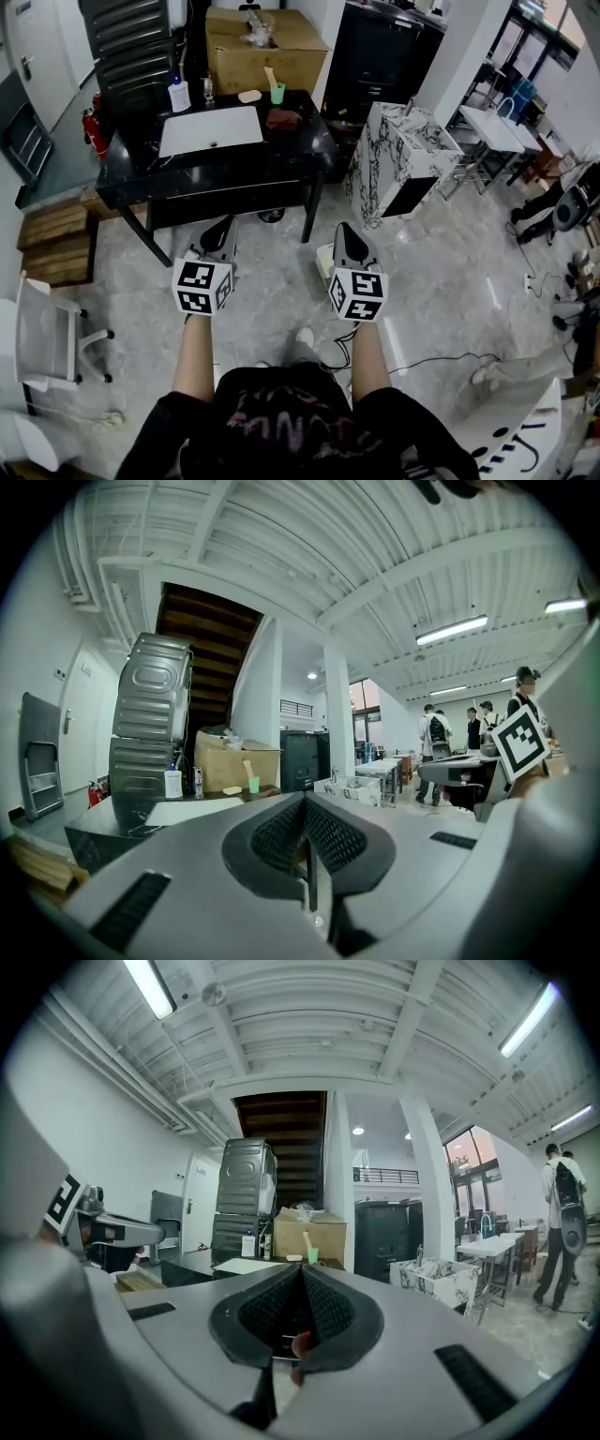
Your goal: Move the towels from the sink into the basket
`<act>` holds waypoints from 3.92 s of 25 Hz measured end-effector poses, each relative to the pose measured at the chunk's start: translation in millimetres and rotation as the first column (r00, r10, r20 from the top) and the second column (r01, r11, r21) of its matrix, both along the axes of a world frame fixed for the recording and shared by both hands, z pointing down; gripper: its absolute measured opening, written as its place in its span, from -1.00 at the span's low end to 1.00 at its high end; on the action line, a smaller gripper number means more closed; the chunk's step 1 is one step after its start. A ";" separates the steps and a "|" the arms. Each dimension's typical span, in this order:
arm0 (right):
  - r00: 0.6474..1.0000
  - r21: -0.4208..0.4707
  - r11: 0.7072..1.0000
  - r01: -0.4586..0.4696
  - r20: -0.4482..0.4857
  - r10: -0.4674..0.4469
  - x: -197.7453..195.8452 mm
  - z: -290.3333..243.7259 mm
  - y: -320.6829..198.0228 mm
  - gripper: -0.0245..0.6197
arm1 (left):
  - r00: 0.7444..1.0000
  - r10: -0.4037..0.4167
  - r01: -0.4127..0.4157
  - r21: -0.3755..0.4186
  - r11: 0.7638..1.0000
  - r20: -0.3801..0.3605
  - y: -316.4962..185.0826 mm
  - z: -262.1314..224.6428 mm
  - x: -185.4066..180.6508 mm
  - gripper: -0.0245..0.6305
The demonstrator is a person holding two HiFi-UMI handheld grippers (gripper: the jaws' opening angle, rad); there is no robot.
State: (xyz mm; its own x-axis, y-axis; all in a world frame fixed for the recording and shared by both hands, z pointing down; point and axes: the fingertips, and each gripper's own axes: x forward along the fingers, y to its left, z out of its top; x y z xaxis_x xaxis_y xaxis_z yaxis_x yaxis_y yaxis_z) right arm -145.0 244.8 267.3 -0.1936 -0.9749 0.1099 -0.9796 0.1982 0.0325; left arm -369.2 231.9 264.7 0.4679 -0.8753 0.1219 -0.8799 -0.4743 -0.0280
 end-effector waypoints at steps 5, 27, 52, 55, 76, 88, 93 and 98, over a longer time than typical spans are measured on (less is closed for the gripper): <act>1.000 -0.012 1.000 0.017 -0.008 -0.017 -10.2 4.9 -5.4 -0.88 | 1.000 -0.011 0.011 -0.008 1.000 -0.005 -2.8 4.2 -6.3 -0.87; 0.999 -0.053 0.998 0.044 0.010 -0.044 -4.9 35.8 -117.6 -0.88 | 0.999 -0.034 0.036 -0.060 0.998 0.028 -102.9 34.0 -0.2 -0.87; 0.993 -0.087 0.990 0.113 0.050 -0.109 75.1 45.7 -353.2 -0.88 | 0.995 -0.052 0.060 -0.105 0.993 0.082 -326.3 38.0 96.5 -0.87; 0.993 -0.091 0.989 0.115 0.053 -0.110 78.8 48.5 -364.2 -0.88 | 0.995 -0.045 0.054 -0.105 0.993 0.087 -337.9 38.3 103.5 -0.87; 0.997 -0.118 0.990 0.075 0.041 -0.071 75.5 69.2 -479.2 -0.88 | 0.997 0.038 -0.028 -0.150 0.988 0.067 -469.3 68.6 122.6 -0.87; 0.993 -0.164 0.980 0.112 0.047 -0.105 49.2 91.1 -546.2 -0.88 | 0.996 0.060 -0.047 -0.202 0.978 0.061 -532.0 94.5 117.0 -0.87; 0.985 -0.201 0.965 0.170 0.068 -0.159 31.5 105.1 -566.1 -0.71 | 0.997 0.050 -0.036 -0.222 0.974 0.060 -548.9 105.3 108.4 -0.87; 0.975 -0.228 0.948 0.220 0.080 -0.207 11.0 116.5 -583.1 -0.44 | 0.997 0.043 -0.028 -0.244 0.969 0.060 -563.8 115.4 97.2 -0.87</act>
State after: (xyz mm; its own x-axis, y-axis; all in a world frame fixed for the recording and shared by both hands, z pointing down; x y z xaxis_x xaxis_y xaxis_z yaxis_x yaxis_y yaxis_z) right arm -134.0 -338.3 383.8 -0.4067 -0.8581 0.3135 -0.9124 0.3988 -0.0919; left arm -272.0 -331.8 380.0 0.4826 -0.7988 0.3592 -0.8625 -0.5048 0.0361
